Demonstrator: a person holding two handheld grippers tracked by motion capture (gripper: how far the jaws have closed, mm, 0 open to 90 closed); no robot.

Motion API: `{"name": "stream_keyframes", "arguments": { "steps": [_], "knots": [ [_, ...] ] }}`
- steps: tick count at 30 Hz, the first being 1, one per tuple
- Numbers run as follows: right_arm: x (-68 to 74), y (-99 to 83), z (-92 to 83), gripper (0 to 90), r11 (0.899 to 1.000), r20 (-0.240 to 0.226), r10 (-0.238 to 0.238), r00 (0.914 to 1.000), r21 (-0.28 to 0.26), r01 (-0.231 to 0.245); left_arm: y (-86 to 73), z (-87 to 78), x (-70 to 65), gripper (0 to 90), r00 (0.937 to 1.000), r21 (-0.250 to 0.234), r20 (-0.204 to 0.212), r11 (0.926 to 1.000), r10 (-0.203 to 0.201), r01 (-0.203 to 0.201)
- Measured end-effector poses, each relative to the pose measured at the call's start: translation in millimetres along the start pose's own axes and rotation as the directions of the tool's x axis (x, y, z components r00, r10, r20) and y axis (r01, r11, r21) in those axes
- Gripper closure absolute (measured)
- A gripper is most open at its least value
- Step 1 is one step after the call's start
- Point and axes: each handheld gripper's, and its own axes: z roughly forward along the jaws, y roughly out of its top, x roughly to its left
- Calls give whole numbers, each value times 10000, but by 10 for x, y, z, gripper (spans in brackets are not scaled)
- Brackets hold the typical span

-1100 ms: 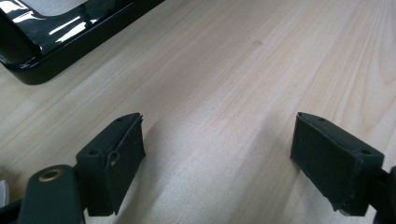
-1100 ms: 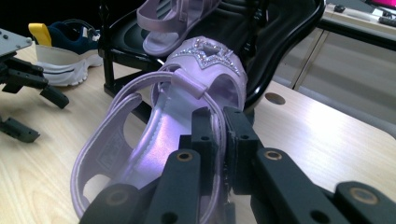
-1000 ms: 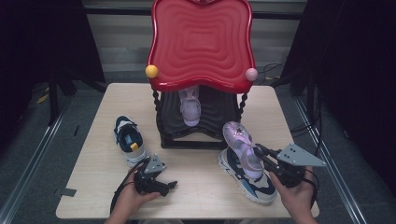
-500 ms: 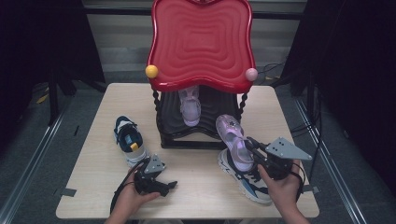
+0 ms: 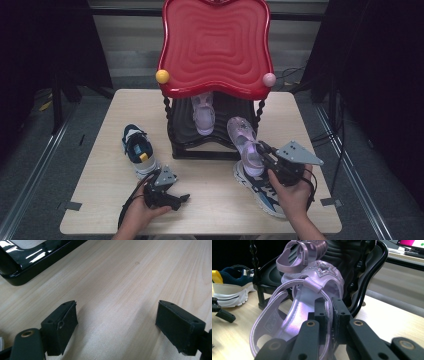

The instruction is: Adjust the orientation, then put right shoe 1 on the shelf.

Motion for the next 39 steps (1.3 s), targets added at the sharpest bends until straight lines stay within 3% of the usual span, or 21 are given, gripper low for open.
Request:
{"name": "stream_keyframes", "arguments": {
  "steps": [22, 39],
  "knots": [
    [129, 72, 238, 834, 9999, 808, 144, 9966, -60, -139, -3, 5, -13, 167, 10000, -69, 60, 10000, -68, 68],
    [135, 73, 443, 835, 9983, 1693, 556, 9840, -244, -522, -2, 5, -14, 167, 10000, -66, 72, 10000, -47, 47]
  ]
}}
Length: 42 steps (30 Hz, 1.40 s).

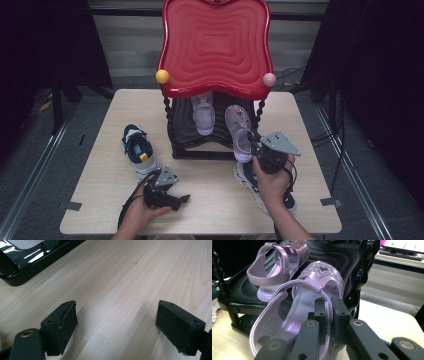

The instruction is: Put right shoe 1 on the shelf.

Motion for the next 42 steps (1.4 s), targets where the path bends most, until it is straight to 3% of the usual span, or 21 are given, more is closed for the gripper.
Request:
{"name": "stream_keyframes", "arguments": {
  "steps": [12, 42],
  "knots": [
    [8, 43, 121, 834, 10000, 612, -6, 9981, -22, 7, 0, 0, 0, 167, 10000, 1, 13, 10000, 8, -8],
    [158, 185, 479, 835, 9999, 1376, -63, 9905, -145, 83, 2, -5, 0, 167, 9999, 69, 39, 9999, 125, -125]
  ]
}}
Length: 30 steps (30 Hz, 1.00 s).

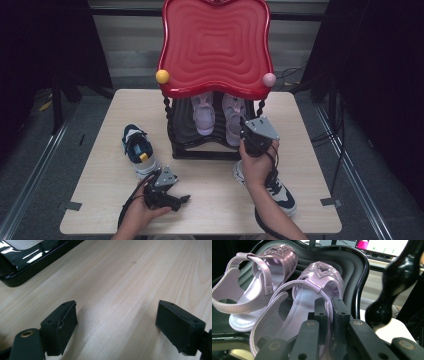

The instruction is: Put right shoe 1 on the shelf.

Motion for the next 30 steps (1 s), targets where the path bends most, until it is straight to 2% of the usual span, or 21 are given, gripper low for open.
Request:
{"name": "stream_keyframes", "arguments": {
  "steps": [17, 30],
  "knots": [
    [190, 77, 194, 834, 9991, 392, -356, 9986, -236, 365, -1, -1, -3, 168, 9999, 11, 16, 10000, 99, -99],
    [208, 123, 346, 834, 9993, 630, -60, 9980, -366, 83, -4, 0, -18, 168, 9999, -17, 98, 10000, 79, -79]
  ]
}}
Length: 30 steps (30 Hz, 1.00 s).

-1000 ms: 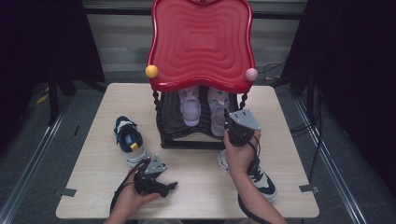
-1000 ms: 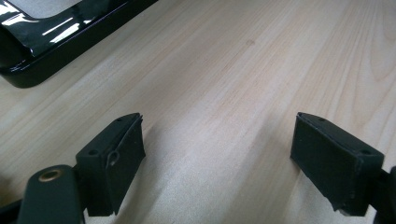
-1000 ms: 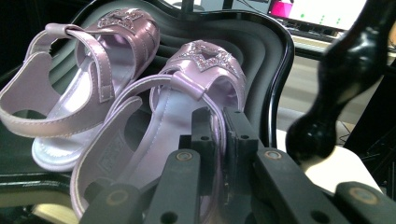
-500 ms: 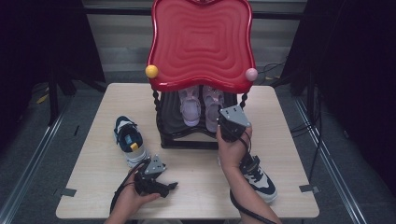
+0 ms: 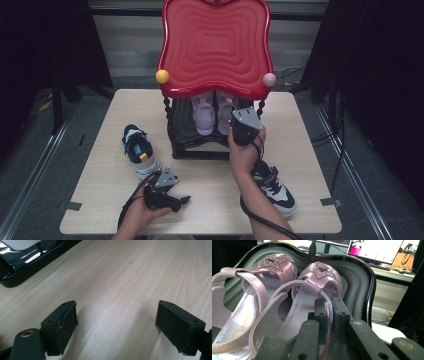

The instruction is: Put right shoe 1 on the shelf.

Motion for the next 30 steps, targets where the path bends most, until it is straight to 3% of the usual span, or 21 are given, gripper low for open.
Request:
{"name": "stream_keyframes", "arguments": {
  "steps": [5, 17, 30],
  "knots": [
    [16, -4, 38, 834, 10000, 44, -11, 10000, -29, 11, -2, 5, -12, 168, 9999, -79, 7, 9999, -117, 117],
    [83, -29, 87, 831, 9999, 198, -137, 9997, -25, 137, -2, -3, -15, 170, 10000, -3, 18, 10000, 48, -48],
    [100, -95, 92, 819, 9962, 167, -788, 9967, 373, 782, -3, -3, -20, 169, 10000, 2, 33, 10000, 42, -42]
  ]
}}
